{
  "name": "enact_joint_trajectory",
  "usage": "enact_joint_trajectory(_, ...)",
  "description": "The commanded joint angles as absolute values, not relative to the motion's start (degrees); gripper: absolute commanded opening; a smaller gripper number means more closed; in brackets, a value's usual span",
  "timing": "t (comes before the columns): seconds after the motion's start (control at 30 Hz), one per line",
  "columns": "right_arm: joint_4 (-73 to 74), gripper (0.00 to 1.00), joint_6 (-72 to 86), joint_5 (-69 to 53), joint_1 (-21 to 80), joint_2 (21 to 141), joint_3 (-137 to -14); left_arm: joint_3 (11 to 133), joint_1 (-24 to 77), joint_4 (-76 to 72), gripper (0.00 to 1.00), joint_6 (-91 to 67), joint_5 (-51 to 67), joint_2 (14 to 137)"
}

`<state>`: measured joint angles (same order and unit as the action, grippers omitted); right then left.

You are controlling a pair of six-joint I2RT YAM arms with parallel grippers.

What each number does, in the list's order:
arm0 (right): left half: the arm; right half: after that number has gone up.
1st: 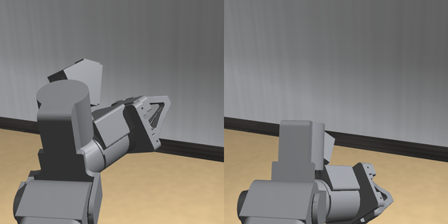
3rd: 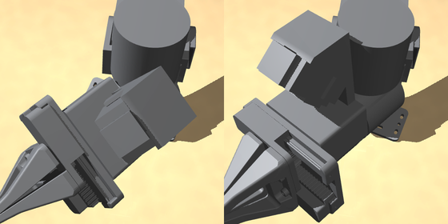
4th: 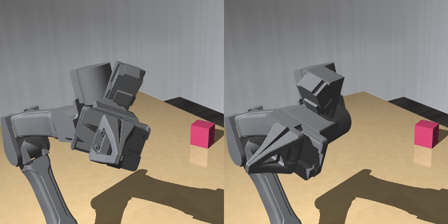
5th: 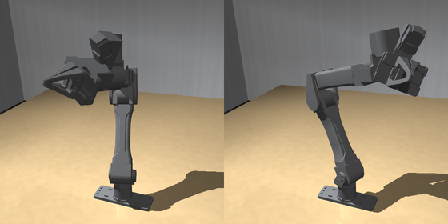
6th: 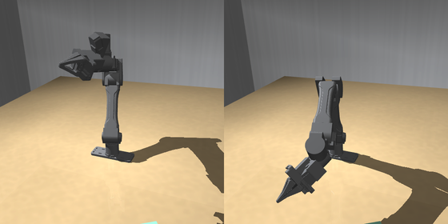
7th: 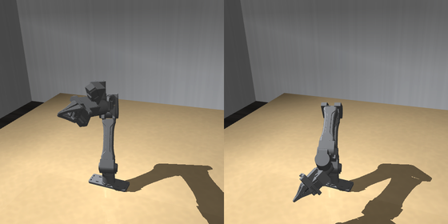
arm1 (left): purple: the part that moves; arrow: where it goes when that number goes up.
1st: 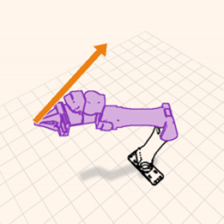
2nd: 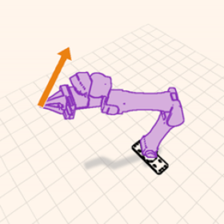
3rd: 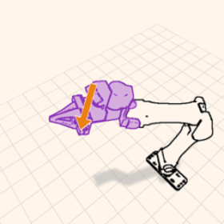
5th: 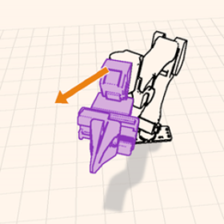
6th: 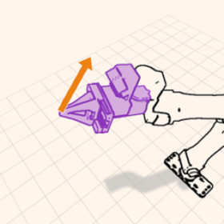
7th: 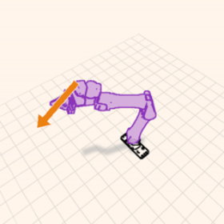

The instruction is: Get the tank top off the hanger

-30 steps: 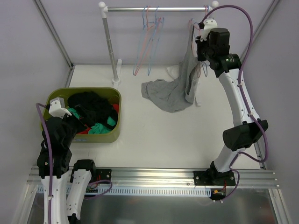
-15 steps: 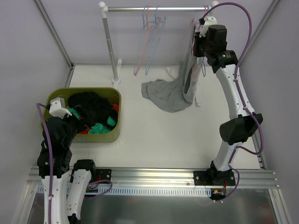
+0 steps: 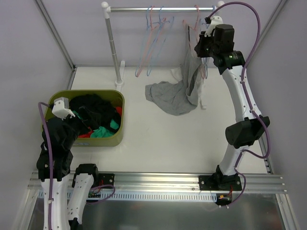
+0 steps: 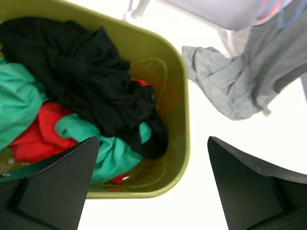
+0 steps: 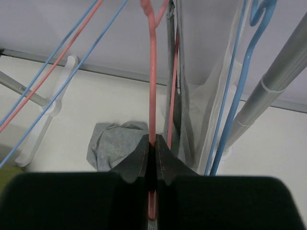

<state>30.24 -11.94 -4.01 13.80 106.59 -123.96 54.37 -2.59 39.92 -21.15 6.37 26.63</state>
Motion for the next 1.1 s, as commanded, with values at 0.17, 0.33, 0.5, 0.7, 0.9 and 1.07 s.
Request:
enact_joint_trajectory(0.17,22.1,0.00,-6.2,-11.5,12.9,96.9,-122.1,62.0,-2.3,38.1,0.99,-18.5,26.1,30.9)
enact_joint_trajectory(0.33,20.4,0.00,-4.2,-13.4,12.5,94.3,-119.7,62.5,-2.0,36.5,0.99,-18.8,31.8,32.6)
enact_joint_trajectory(0.5,20.2,0.01,-2.9,-14.8,12.4,89.0,-112.3,67.4,-2.0,34.5,0.99,-20.0,35.0,35.8)
enact_joint_trajectory(0.7,20.0,0.00,-1.2,-22.6,11.9,76.5,-99.2,74.8,-0.3,29.5,0.99,-23.8,35.8,44.0)
enact_joint_trajectory(0.9,19.6,0.00,-0.2,-28.4,12.0,58.5,-83.4,79.4,20.5,25.8,0.99,-22.9,18.0,52.1)
enact_joint_trajectory(1.07,21.1,0.00,3.8,-27.5,12.0,43.2,-76.1,82.0,35.3,18.6,0.99,-20.3,4.9,57.8)
